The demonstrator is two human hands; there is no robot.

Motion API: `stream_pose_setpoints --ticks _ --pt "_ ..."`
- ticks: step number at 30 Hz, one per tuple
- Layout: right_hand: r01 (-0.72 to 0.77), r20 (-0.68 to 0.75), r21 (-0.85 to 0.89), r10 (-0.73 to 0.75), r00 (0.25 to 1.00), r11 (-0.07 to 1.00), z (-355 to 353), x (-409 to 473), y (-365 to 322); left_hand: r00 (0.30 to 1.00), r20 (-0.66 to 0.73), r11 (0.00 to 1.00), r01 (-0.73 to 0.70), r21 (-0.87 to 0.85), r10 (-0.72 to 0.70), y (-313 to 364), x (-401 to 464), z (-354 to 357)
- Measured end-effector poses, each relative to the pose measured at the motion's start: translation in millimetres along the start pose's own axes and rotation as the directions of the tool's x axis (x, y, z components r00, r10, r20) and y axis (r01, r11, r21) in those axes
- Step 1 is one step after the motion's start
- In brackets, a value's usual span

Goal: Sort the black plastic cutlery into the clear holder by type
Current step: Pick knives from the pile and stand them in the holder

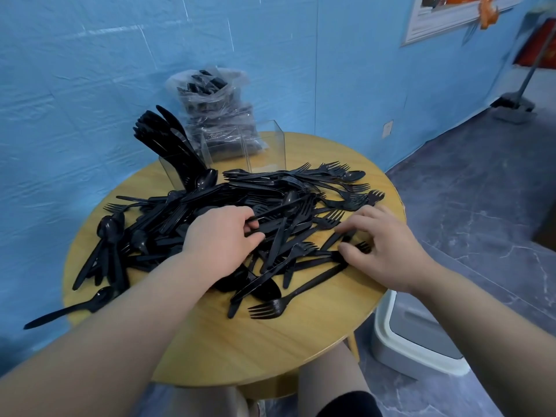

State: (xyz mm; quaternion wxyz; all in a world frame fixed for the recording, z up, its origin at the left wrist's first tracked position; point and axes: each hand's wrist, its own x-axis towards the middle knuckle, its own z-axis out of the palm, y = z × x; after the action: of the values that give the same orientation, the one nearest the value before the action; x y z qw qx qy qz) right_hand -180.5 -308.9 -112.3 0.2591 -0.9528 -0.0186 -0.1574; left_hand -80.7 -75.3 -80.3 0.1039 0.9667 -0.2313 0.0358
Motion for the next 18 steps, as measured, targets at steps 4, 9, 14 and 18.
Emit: stream_pose_setpoints --ticks 4,9,14,18 --pt "-0.001 0.025 -0.094 0.003 1.000 0.996 3 1 1 0.997 -0.054 0.997 0.043 -0.069 -0.047 -3 1 0" --pt "-0.048 -0.018 -0.178 0.045 0.999 0.983 7 9 -1 0.990 -0.112 0.992 0.070 -0.107 -0.082 -8 0 -2" --pt "-0.121 -0.103 -0.214 0.101 0.990 0.969 11 15 -4 0.984 -0.132 0.986 0.098 -0.133 -0.116 -12 0 -4" --pt "-0.104 0.009 -0.221 0.109 0.994 0.970 11 17 -4 0.986 -0.126 0.986 0.085 -0.146 -0.104 -11 0 -2"
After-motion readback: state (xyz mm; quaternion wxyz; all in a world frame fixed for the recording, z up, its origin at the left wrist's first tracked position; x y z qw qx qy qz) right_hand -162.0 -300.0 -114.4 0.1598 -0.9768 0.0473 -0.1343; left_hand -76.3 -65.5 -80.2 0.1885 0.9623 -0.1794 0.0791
